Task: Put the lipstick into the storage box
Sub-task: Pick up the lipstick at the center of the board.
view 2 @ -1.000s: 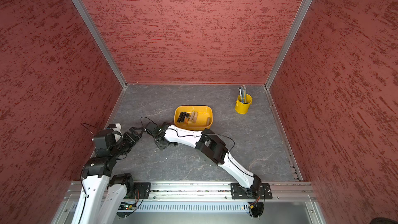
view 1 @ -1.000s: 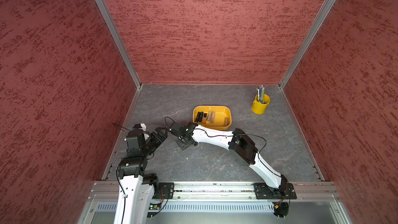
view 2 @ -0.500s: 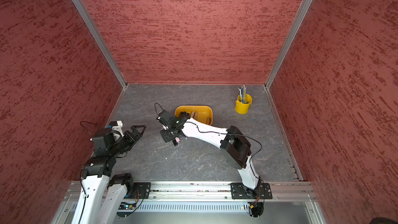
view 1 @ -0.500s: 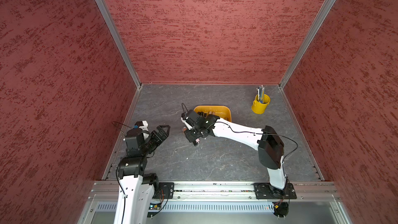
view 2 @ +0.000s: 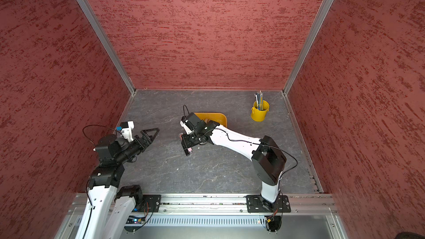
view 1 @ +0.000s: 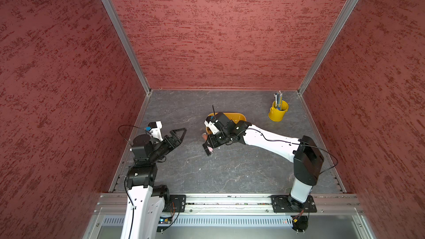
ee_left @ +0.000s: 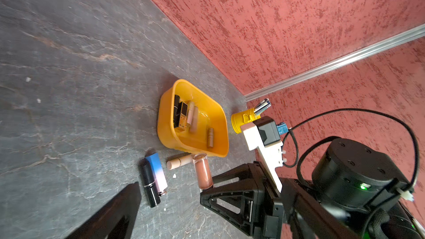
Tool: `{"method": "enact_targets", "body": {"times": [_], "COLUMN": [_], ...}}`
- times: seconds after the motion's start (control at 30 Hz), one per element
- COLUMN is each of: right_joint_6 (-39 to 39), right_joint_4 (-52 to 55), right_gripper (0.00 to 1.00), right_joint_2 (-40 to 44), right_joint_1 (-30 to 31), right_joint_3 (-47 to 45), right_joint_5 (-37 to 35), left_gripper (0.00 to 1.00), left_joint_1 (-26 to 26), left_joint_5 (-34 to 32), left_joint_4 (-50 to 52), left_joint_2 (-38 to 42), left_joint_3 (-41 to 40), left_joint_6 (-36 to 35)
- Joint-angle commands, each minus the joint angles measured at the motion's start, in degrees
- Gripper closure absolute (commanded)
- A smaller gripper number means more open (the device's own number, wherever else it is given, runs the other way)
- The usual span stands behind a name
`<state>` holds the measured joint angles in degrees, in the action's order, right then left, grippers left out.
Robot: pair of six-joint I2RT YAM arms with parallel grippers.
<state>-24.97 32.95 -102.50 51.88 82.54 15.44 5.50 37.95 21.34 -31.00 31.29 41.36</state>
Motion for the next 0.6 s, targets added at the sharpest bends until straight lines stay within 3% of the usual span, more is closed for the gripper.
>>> {"method": "enact_targets", "body": {"times": [0.0, 0.27, 0.57], "right_joint_6": [-1.82, -3.43, -1.61], "right_joint_4": [-3.26, -3.08, 3.5], "right_gripper": [0.81, 0.81, 0.81], "right_joint_2": [3.72, 8.51, 9.99], "right_joint_1": [-2.05, -6.62, -13.65], "right_joint_3": [-1.42, -4.57, -3.94], "right_joint_5": [2.5, 3.83, -0.82], "left_gripper": [0.0, 0.0, 0.0], "left_joint_1": [-2.53, -16.24, -28.5], "left_joint_5": [3.5, 0.64, -4.88], "left_joint_4": [-6.85, -15.68, -17.69], "left_joint_2": [-1.65, -11.32, -25.69], "left_joint_3": [-1.72, -0.93, 4.92], "left_joint_6": [1.05, -1.12, -6.8]}}
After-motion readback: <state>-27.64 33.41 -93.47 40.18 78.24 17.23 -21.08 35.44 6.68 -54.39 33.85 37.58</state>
